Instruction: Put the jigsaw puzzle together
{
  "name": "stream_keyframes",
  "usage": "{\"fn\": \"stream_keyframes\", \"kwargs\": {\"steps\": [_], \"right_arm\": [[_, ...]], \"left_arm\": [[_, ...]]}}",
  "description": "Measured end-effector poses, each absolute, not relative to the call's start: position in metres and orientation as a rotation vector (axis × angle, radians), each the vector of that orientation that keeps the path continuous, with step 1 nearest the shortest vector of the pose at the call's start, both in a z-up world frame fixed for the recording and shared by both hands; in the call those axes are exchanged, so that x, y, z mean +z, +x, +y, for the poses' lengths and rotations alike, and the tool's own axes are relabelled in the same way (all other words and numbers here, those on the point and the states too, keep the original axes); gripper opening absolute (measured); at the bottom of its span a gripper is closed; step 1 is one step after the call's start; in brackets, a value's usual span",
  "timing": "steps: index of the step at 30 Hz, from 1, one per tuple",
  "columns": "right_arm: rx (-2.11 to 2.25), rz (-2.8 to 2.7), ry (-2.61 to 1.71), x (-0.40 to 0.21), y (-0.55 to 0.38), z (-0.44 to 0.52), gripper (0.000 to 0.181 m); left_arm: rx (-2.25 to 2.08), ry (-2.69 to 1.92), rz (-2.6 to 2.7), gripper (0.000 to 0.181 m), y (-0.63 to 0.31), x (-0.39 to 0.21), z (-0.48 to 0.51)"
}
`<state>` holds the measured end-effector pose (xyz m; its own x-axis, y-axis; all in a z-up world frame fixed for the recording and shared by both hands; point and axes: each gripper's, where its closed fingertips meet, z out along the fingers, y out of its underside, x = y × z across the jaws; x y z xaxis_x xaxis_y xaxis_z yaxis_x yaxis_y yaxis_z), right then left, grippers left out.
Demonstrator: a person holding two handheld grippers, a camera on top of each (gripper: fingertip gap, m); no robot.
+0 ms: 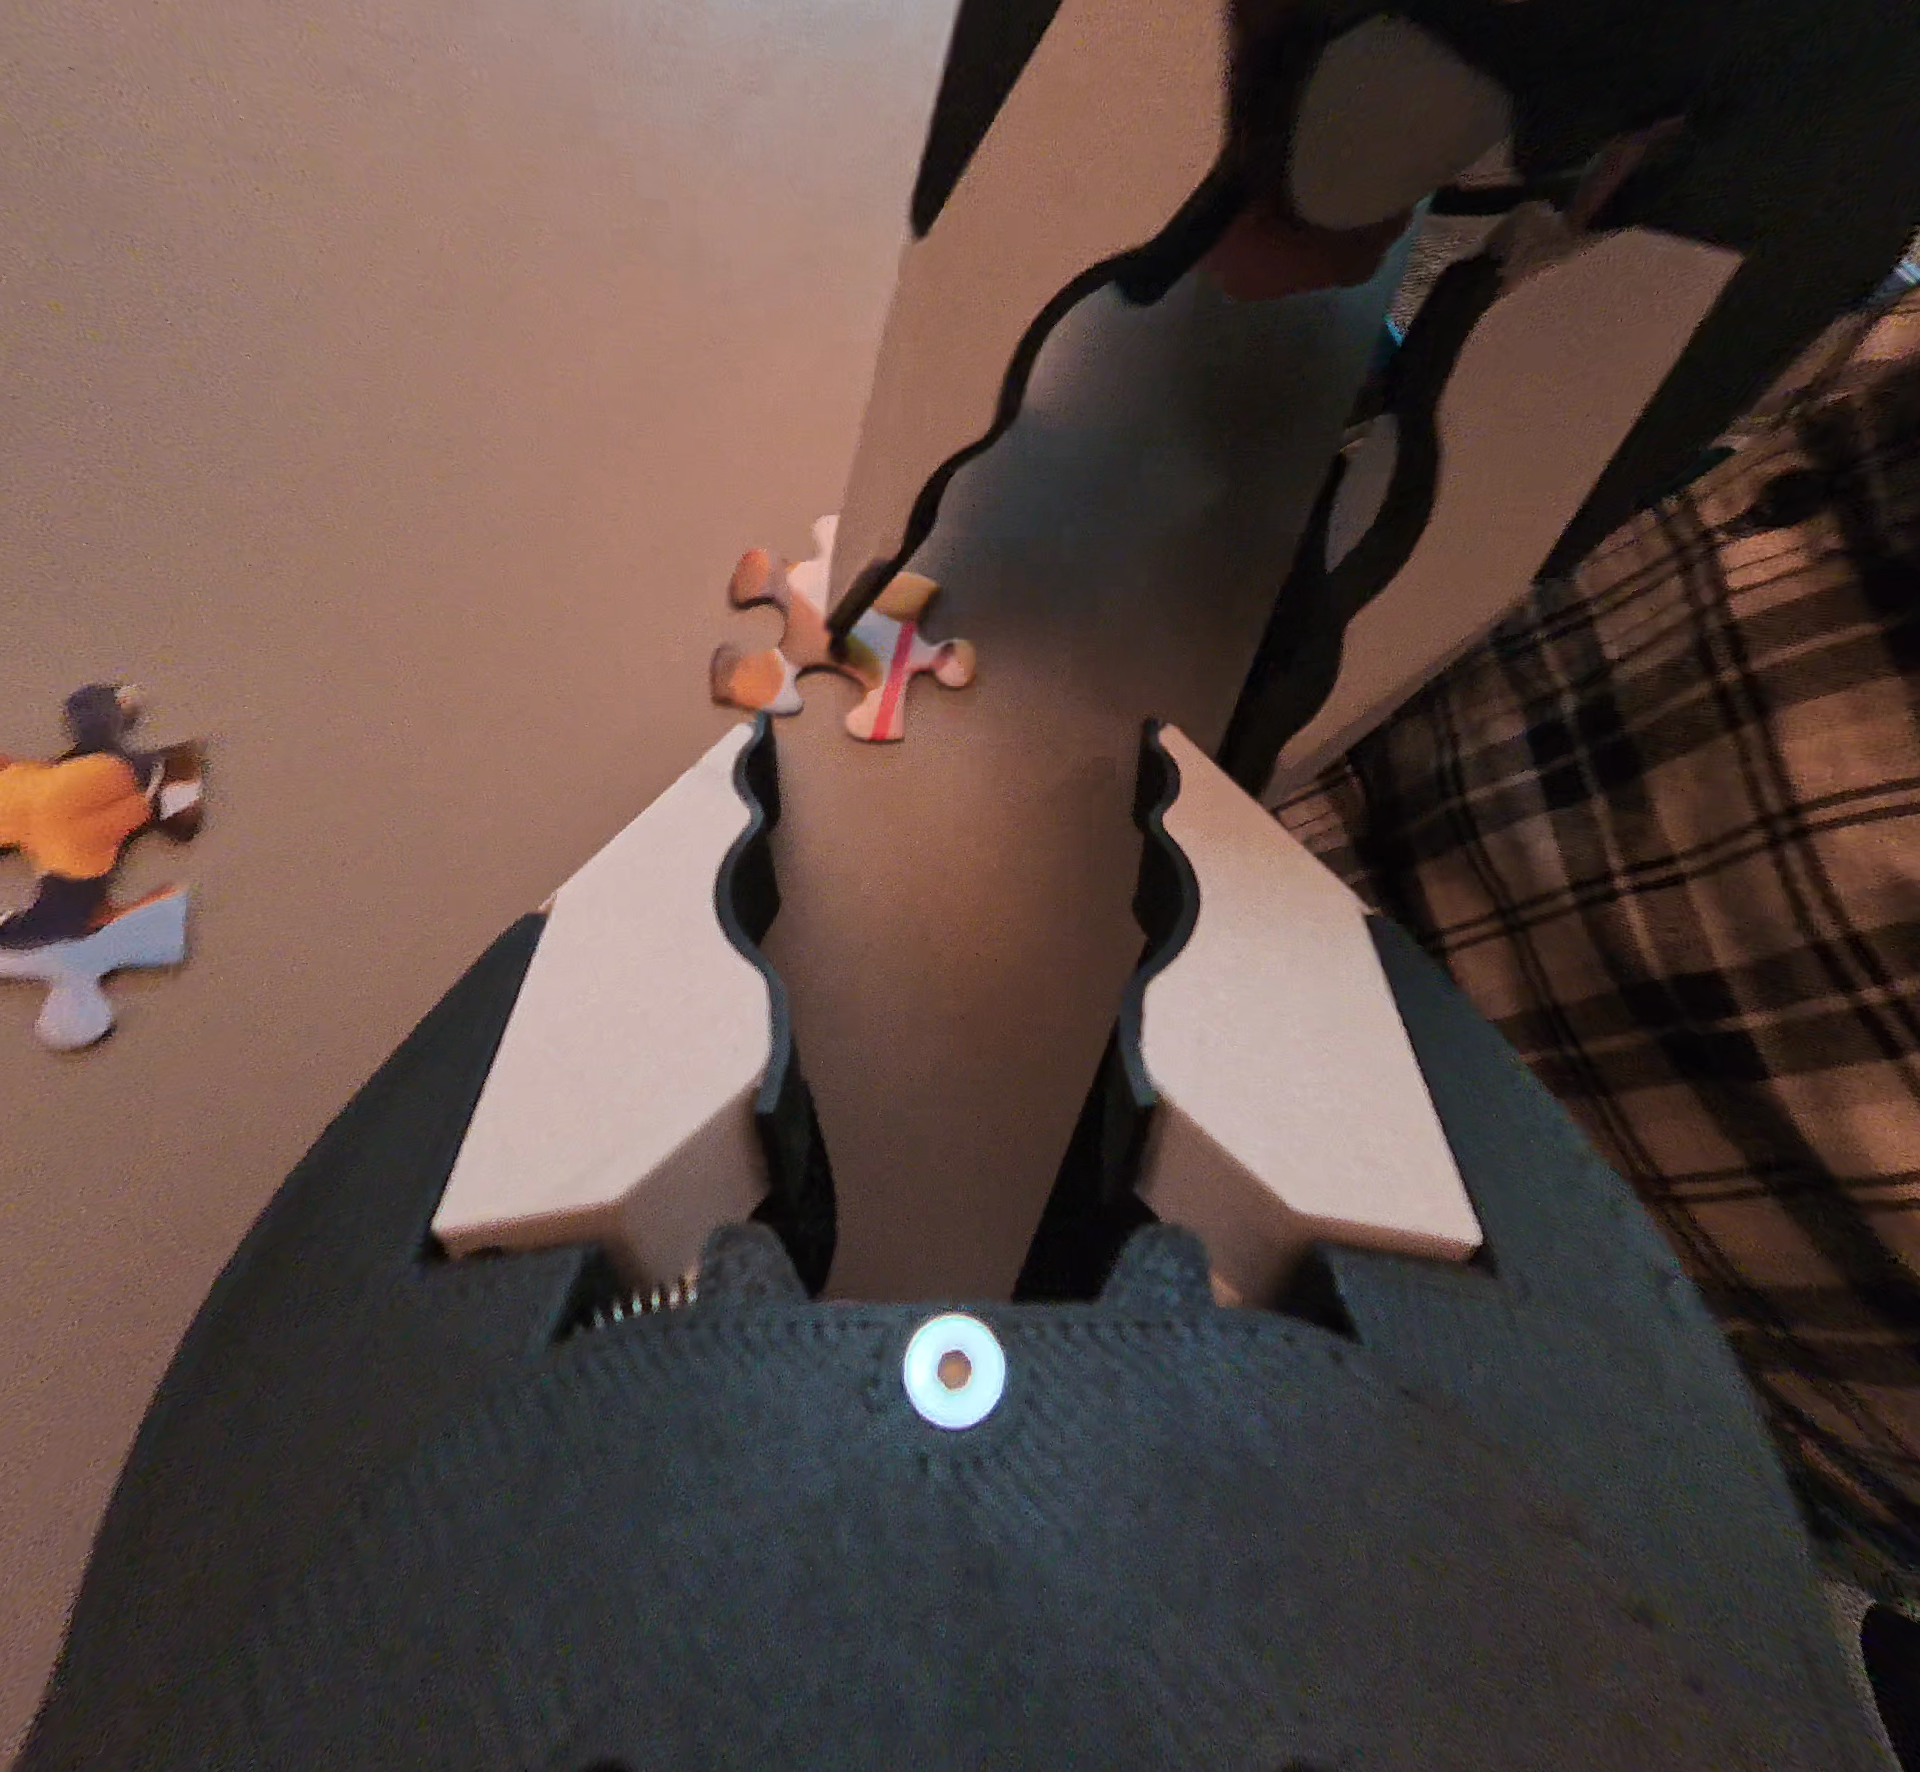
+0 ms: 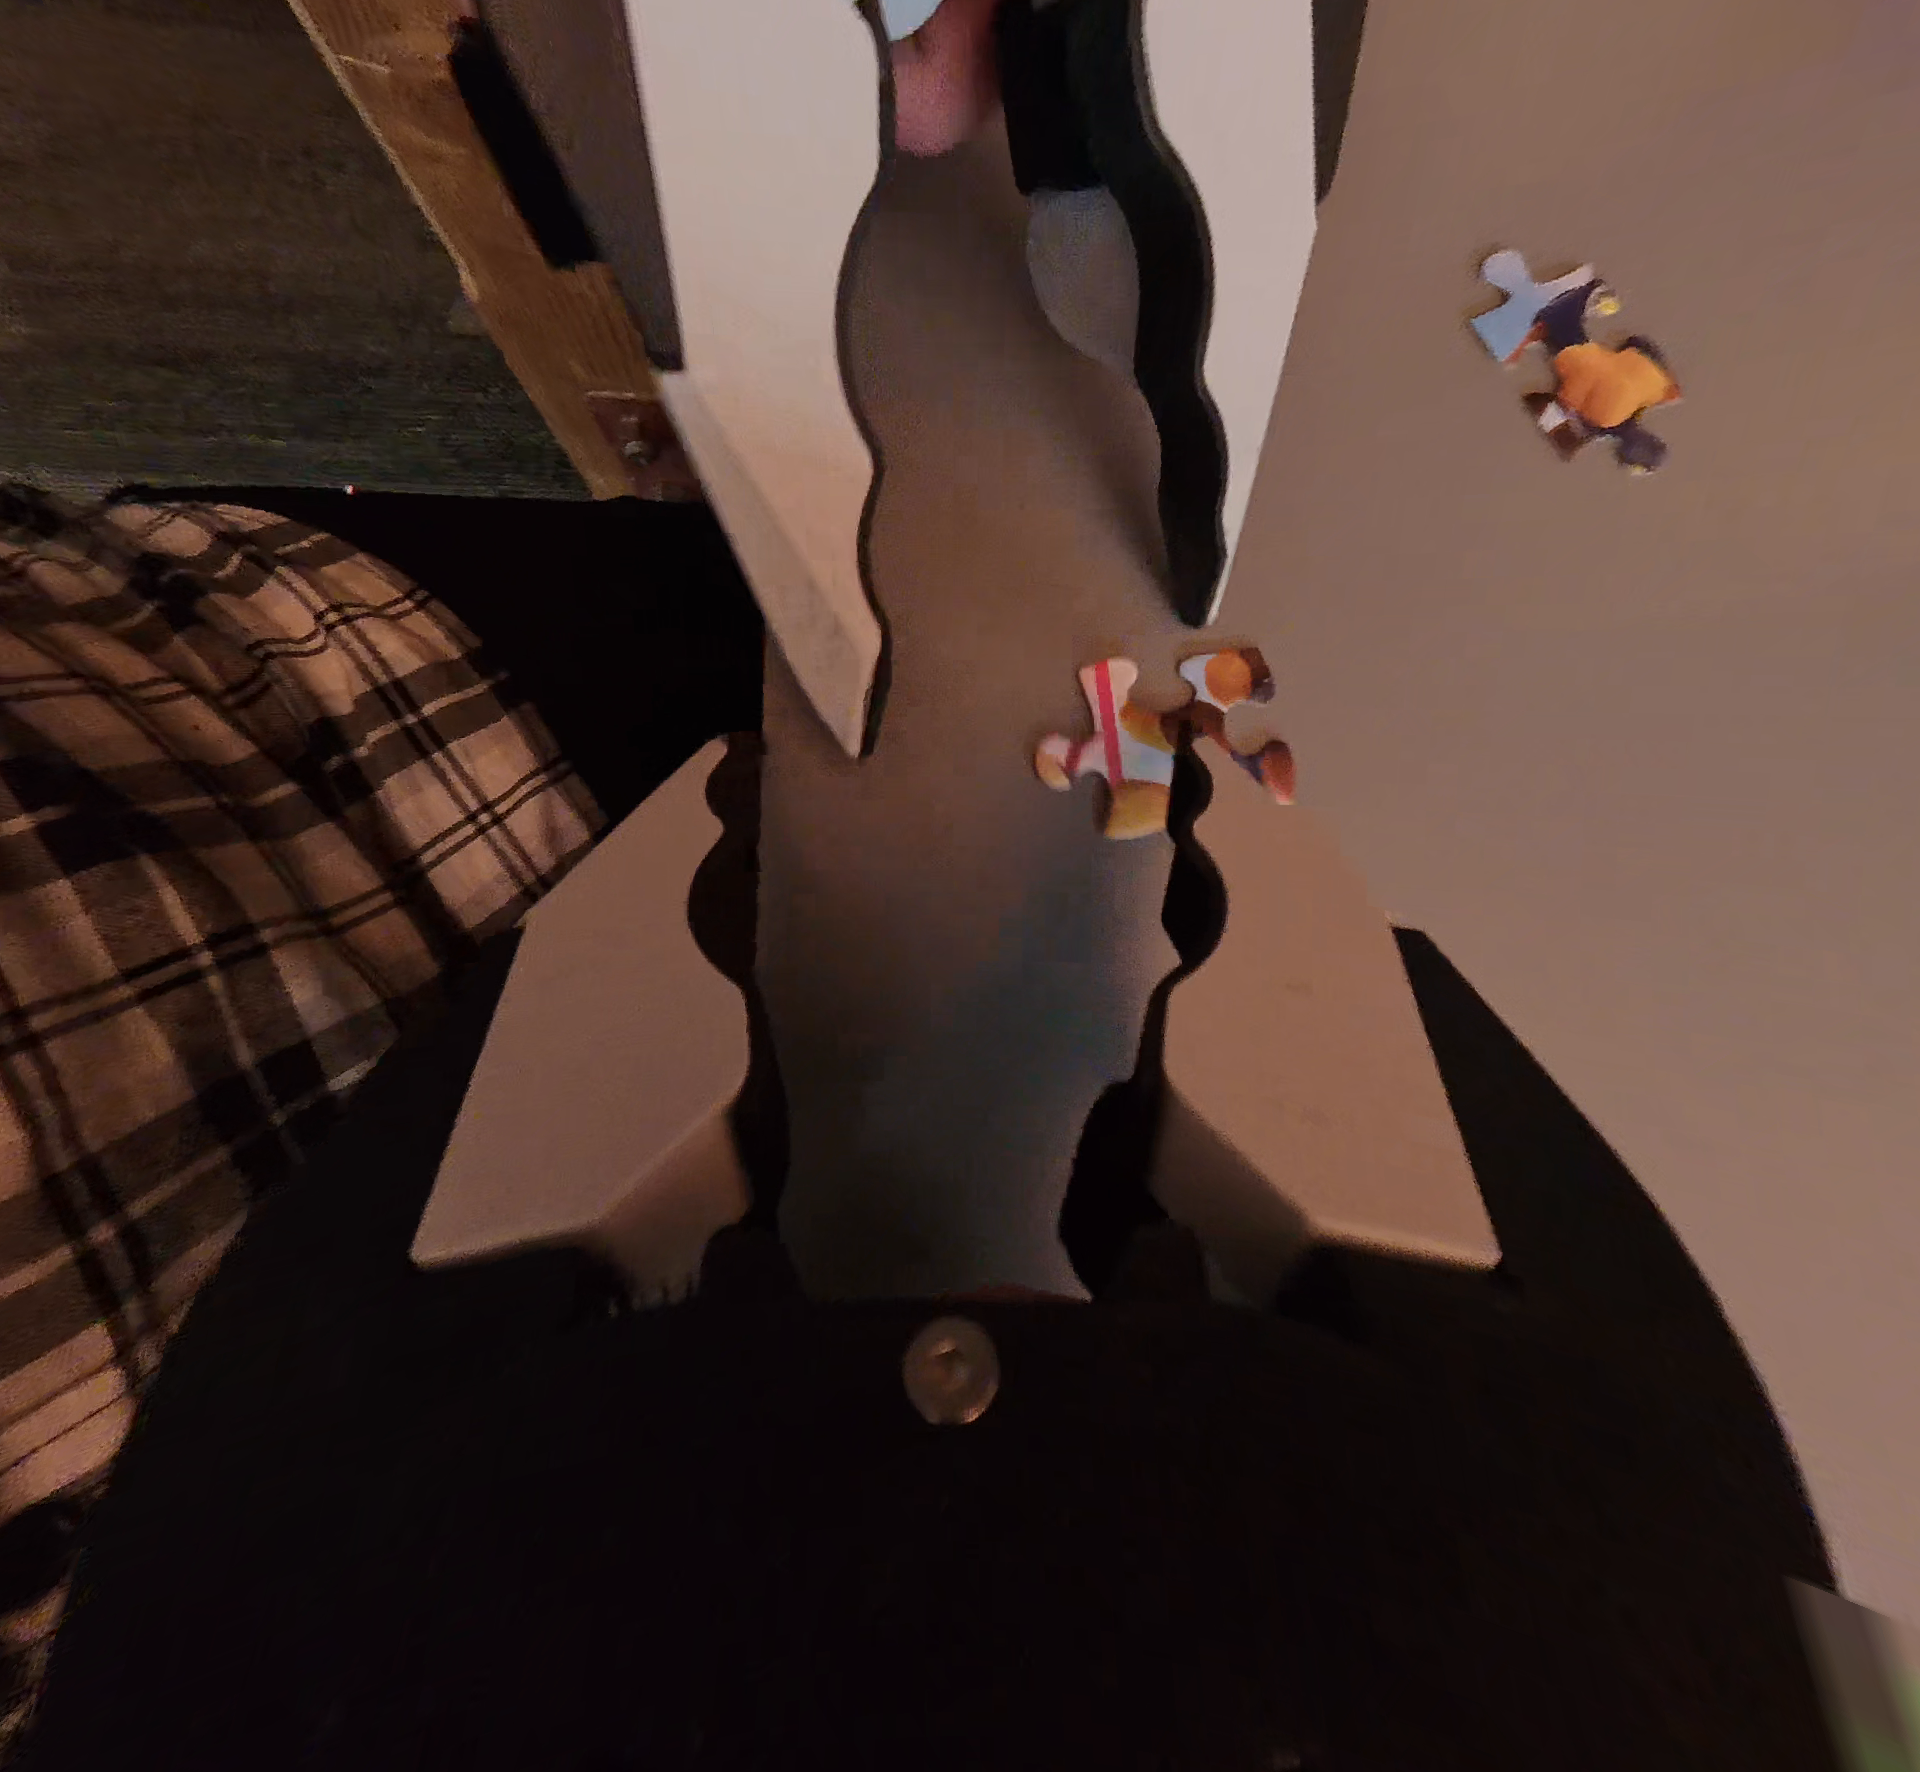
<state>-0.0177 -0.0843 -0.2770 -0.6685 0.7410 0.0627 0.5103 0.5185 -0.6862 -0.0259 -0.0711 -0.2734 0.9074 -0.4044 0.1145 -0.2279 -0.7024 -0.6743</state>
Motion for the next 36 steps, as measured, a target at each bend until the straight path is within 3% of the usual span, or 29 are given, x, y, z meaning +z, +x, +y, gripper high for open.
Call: {"fn": "stream_keyframes", "kwargs": {"steps": [5,16,27,36], "right_arm": [[0.776,-2.396,-0.997,-0.286,-0.004,-0.078,0.09],[0.479,-2.206,-0.88,-0.288,0.035,-0.055,0.051],[0.445,-2.036,-0.73,-0.279,0.058,-0.055,0.012],[0.499,-1.9,-0.764,-0.247,0.078,-0.03,0.0]], "left_arm": [[-0.371,-2.334,0.536,0.07,0.011,-0.274,-0.062],[-0.402,-2.278,0.66,0.044,0.055,-0.274,-0.051],[-0.283,-2.233,0.694,0.055,0.056,-0.276,-0.057],[-0.209,-2.128,0.721,0.053,0.066,-0.26,-0.038]]}}
